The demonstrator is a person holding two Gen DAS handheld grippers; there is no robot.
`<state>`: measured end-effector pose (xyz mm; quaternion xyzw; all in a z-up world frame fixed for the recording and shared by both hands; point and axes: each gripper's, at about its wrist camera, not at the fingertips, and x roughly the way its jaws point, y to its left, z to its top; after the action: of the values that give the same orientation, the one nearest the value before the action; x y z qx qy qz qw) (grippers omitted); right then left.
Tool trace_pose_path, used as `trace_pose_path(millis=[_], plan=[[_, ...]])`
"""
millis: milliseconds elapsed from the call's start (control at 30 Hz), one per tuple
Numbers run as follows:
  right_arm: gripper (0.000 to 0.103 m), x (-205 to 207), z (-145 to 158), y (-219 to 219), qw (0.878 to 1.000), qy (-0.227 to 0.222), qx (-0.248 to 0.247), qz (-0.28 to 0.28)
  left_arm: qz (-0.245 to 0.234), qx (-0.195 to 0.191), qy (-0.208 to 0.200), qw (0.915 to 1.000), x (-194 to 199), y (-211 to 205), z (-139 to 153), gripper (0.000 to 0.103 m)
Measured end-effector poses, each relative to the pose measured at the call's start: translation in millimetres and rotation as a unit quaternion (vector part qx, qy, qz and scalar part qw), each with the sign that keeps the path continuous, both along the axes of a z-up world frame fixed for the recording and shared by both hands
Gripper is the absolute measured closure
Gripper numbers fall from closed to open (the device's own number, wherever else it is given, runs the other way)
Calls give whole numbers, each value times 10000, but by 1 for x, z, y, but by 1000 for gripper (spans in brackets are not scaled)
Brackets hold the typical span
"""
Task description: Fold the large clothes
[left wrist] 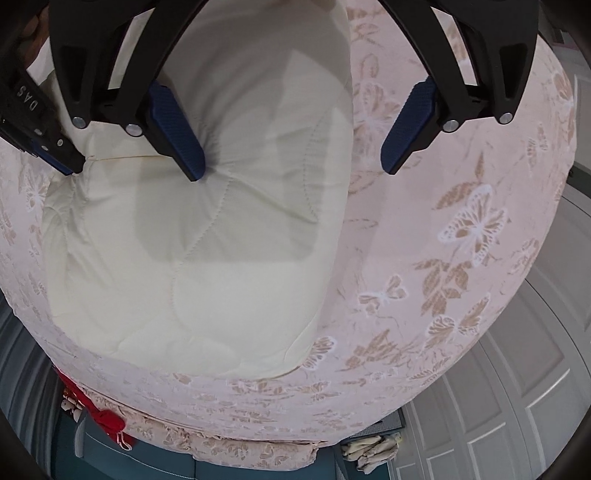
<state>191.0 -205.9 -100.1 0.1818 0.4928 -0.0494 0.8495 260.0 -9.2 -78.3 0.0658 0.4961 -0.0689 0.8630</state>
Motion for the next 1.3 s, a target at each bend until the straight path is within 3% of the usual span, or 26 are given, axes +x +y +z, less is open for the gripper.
trace_pose_path(millis=[233,800,1133,1300], plan=[[87,4,-11,6,9996,-45,-258,69,179,-117,-38,9998,3,0,-21,5],[87,5,-15,8,9991,-141,-382,66,244,159,-415,9987,0,-10,-32,5],[85,7,-10,12,9983,-96,-573,85,307,253,-309,9987,-1,-11,-29,5],[83,-9,7,13,9983,-73,-552,159,275,212,-87,9994,-16,-3,-8,5]])
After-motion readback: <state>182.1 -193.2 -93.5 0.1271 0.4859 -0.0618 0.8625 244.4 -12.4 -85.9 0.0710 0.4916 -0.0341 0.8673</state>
